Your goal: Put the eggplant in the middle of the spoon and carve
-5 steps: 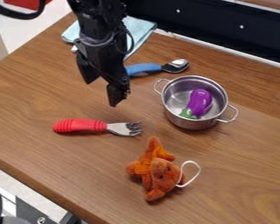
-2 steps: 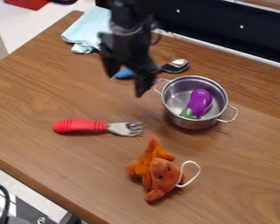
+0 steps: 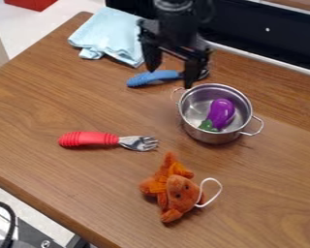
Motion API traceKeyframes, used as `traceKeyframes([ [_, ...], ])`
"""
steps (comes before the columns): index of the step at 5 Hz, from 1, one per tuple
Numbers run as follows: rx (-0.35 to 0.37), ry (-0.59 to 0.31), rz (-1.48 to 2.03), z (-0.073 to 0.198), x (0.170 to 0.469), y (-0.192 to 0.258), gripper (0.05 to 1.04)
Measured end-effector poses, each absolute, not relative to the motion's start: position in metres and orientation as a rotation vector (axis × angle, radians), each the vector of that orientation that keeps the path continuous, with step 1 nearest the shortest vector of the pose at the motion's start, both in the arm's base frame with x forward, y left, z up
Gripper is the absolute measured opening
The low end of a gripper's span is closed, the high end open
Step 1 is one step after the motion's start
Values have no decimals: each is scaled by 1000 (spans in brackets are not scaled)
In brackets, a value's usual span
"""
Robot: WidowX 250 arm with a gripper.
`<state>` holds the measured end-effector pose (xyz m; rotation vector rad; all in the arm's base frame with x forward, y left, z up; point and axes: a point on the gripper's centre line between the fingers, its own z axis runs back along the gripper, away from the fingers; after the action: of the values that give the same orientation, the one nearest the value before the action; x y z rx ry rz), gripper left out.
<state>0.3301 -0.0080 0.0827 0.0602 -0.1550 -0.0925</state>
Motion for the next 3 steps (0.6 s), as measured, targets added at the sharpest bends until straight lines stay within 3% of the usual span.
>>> traceKeyframes([
  [3, -30, -104, -114, 50, 345, -45, 999],
])
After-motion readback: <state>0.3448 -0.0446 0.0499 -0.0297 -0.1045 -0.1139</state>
